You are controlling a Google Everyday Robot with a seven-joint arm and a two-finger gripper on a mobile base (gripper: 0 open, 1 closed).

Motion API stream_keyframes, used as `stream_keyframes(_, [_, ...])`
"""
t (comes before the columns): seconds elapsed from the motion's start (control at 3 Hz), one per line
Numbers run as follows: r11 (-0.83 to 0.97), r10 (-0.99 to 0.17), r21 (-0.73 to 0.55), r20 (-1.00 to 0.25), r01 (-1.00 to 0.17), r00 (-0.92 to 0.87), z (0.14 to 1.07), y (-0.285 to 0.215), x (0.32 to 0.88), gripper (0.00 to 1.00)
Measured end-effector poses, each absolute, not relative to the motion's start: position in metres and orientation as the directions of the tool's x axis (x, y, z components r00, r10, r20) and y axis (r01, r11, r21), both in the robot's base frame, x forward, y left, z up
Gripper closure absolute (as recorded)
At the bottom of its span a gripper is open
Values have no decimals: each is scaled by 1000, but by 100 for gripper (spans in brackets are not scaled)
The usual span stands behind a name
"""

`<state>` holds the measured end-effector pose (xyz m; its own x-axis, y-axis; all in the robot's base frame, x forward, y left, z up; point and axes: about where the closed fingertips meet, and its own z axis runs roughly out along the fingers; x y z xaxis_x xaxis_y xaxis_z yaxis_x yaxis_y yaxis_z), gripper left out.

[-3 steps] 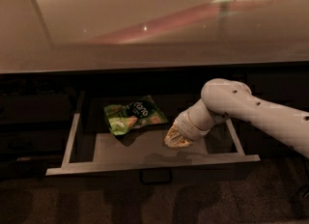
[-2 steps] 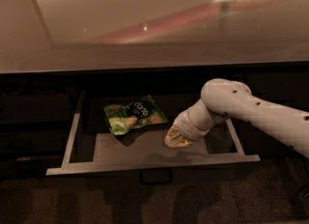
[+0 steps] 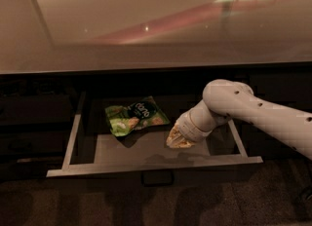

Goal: Open top drawer

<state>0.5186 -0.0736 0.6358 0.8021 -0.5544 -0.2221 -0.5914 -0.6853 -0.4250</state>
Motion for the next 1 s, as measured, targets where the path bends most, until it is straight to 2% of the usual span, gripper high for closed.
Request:
stream_keyframes(0.33, [-685, -554, -425, -222, -591, 802, 636, -74, 519, 11])
stream_keyframes(0.67, [-685, -554, -425, -223, -591, 802, 636, -73, 519, 0])
stream_keyframes(1.0, [-686, -553, -424, -225, -591, 802, 634, -73, 518, 0])
